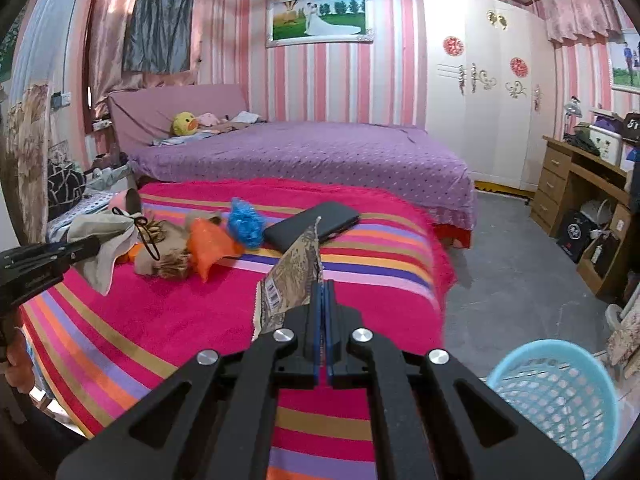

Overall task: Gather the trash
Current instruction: 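Carry the wrapper and cloth over the blue basket with both grippers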

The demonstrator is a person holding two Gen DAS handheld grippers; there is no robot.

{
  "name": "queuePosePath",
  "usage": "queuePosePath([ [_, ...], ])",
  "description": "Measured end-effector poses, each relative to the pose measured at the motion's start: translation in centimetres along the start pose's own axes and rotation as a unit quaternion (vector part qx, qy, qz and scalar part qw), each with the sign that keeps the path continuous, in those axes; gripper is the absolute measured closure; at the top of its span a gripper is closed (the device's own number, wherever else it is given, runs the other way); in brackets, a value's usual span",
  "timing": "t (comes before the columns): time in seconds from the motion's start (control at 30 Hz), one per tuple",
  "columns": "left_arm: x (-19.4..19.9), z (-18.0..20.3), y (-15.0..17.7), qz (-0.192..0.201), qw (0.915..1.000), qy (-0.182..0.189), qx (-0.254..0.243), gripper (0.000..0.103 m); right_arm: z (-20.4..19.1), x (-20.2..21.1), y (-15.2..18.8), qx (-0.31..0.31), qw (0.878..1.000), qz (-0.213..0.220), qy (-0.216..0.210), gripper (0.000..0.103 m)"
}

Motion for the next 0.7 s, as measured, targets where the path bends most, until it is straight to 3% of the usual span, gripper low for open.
queuePosePath([
  [0.33,-1.1,9.0,-0.6,0.007,0.9979,0.057,-0.031,0.089,9.6,3.5,1.0,-0.022,0.996,-0.001,0.085,0.102],
  [0.7,-1.9,22.8,2.0,-0.019,0.9864,0.144,-0.076,0.089,22.0,8.4,5.7,-0.08,0.975,-0.03,0.204,0.102],
])
Point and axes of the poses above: each gripper's, at about its wrist camera, not at the fingertips, and x roughly against the way its jaws point, z to its right, y to its underside, the point moved 5 cm from there along -x, roughly the way its jaws point, and after that the axes turned 3 degrees about -x, right-handed, at the moved point
